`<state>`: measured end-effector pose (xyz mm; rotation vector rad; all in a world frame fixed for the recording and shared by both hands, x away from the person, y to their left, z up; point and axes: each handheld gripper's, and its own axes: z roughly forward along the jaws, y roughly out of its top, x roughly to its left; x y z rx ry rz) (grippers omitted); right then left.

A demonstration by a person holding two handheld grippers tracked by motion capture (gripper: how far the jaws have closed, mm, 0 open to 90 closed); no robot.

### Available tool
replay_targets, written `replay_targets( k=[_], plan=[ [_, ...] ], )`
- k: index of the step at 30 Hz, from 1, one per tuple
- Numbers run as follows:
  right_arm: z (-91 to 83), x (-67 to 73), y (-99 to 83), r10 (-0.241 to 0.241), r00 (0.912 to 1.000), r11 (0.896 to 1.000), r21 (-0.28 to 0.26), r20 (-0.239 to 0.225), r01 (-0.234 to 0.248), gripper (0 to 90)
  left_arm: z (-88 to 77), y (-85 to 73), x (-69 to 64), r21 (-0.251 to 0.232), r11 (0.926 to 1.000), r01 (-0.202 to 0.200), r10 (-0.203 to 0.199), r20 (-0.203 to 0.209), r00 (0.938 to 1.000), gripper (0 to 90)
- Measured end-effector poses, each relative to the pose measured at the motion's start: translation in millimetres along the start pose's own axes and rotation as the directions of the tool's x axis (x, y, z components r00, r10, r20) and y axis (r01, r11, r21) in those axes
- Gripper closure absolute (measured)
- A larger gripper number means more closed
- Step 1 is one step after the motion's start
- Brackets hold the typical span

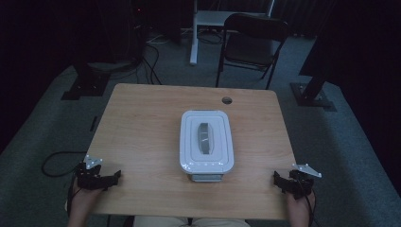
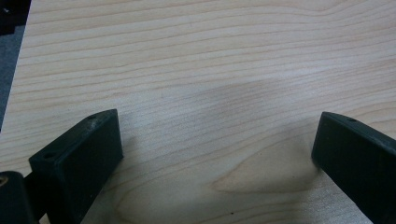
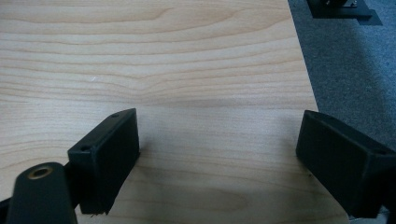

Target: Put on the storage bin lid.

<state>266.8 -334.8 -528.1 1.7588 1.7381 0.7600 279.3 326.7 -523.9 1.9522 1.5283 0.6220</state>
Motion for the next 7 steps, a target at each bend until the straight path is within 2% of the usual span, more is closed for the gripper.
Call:
replay_targets(
  k=[7],
  plan=[
    [0.3, 0.0, 0.3, 0.002, 1.0000, 1.000, 0.000, 0.001, -0.002, 12.8, 0.0, 0.0, 0.0, 0.000, 1.0000, 0.000, 0.000, 0.000, 1.0000, 2.3]
  ],
)
